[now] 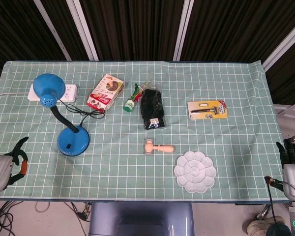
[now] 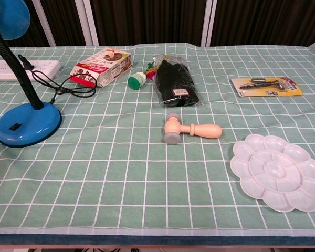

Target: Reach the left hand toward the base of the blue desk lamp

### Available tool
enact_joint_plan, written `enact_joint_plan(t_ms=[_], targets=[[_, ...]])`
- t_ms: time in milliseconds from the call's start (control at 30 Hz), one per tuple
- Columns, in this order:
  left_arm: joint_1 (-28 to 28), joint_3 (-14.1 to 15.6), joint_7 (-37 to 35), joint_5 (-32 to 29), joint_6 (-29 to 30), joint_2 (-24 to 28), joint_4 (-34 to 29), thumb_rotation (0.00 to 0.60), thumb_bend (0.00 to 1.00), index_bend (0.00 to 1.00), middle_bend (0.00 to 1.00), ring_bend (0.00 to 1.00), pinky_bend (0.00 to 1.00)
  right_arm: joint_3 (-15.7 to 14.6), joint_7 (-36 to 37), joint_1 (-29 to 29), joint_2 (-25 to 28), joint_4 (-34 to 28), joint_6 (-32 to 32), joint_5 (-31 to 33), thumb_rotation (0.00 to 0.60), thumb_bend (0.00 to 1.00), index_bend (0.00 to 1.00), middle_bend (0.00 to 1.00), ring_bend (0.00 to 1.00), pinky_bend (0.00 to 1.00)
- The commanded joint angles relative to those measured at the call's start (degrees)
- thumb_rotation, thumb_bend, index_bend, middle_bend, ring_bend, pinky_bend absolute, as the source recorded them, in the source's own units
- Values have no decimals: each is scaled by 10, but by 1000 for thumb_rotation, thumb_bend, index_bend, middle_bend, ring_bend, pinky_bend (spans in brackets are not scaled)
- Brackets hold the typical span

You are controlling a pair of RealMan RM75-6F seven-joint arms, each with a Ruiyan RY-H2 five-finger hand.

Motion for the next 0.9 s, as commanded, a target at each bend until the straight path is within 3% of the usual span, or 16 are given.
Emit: enact_joint_plan(t_ms=[33,300,567,900], targets=[[-29,8,-27,-22,-70,-12,21,600,761,125,724,747,833,0,-1,0,0,-1,0,1,600,153,81,52,36,0],[-61,8,28,-66,-139,-51,56,600,791,125,771,792,860,1,-7,-1,-1,-2,-1,6,600,153,80,52,36,0],[-80,-1,74,-122,-174,-88,68,600,810,125,773,795,862,2,-9,-1,-1,-2,-1,10,600,154,81,52,36,0],[-98,-2,96,-142,-193,-112,80,600,811,124,773,795,862,3,-12,-2,-1,-3,-1,13,600,154,81,52,36,0]])
